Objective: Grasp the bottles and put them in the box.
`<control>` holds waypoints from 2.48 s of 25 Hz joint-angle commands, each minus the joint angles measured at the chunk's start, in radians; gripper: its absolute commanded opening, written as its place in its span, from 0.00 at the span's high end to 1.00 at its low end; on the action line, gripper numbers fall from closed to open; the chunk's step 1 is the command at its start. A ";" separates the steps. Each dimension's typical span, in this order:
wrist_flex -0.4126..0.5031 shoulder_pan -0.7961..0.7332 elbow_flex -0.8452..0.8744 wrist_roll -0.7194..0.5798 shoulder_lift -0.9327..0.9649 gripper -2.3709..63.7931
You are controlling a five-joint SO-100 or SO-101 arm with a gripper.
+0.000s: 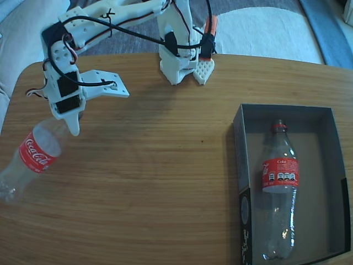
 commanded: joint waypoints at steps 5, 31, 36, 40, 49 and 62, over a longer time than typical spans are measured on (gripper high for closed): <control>0.078 -0.087 -0.110 0.006 0.044 0.97; 0.166 -0.449 -0.356 0.112 0.044 0.97; 0.167 -0.463 -0.402 0.117 0.046 0.97; 0.167 -0.482 -0.439 0.117 0.046 0.97; 0.167 -0.621 -0.463 0.118 0.107 0.97; 0.167 -0.793 -0.545 0.250 0.135 0.97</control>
